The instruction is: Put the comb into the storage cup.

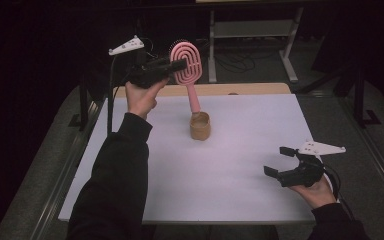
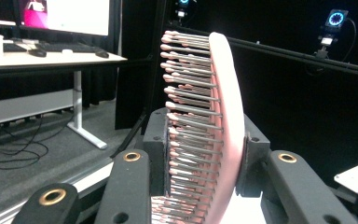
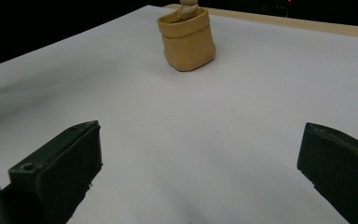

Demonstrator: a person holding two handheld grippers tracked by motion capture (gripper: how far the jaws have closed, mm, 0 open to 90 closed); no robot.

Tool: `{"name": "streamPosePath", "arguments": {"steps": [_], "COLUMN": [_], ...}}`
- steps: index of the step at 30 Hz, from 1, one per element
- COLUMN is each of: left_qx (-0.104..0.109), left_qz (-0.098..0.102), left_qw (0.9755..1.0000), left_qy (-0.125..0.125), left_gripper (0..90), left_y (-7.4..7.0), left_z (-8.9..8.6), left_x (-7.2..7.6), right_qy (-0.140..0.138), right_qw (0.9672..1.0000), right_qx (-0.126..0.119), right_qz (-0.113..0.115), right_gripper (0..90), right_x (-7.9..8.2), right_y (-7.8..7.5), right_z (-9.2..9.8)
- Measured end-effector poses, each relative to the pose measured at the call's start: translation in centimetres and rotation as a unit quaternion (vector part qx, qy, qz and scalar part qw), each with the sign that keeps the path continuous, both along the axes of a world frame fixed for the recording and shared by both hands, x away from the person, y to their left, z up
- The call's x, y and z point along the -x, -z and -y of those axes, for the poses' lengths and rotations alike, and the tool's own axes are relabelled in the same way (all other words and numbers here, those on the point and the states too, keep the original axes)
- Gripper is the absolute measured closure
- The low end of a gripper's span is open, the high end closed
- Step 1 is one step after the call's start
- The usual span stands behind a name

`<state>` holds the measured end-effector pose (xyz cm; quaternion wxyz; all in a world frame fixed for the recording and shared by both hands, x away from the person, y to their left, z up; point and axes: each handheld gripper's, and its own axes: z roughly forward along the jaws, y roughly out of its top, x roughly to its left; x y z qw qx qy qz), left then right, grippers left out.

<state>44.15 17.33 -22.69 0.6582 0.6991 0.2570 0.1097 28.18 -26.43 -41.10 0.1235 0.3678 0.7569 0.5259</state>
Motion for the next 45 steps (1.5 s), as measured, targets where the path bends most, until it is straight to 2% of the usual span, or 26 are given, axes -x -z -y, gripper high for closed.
{"name": "streamPosePath", "arguments": {"steps": [13,16,21,25,31,38,45], "left_qx": [-0.009,-0.018,-0.015,-0.021,-0.017,-0.027,-0.019], "left_qz": [-0.007,-0.005,-0.002,-0.009,-0.022,-0.026,-0.034], "left_qw": [0.9999,0.9998,0.9998,0.9997,0.9996,0.9993,0.9992], "left_qy": [-0.009,-0.012,-0.009,-0.008,-0.009,-0.008,-0.008], "left_gripper": [64.2,64.2,64.2,64.2,64.2,64.2,64.2], "left_y": [2.7,3.1,3.4,4.0,5.7,7.1,8.3], "left_z": [0.9,1.2,1.5,1.7,1.6,2.0,2.1], "left_x": [-1.6,-1.7,-1.7,-2.0,-2.4,-2.4,-2.4], "right_qy": [0.007,0.010,0.013,0.014,0.012,0.013,0.012], "right_qw": [0.9999,0.9998,0.9998,0.9998,0.9998,0.9998,0.9998], "right_qx": [-0.010,-0.012,-0.009,-0.009,-0.005,-0.003,-0.002], "right_qz": [0.010,0.014,0.015,0.014,0.016,0.017,0.017], "right_gripper": [0.0,0.0,0.0,0.0,0.0,0.0,0.0], "right_x": [0.6,0.6,0.8,0.8,0.7,0.7,0.8], "right_y": [0.7,0.7,0.9,0.8,0.9,0.9,0.9], "right_z": [0.7,0.8,0.9,0.8,0.6,0.7,0.7]}}
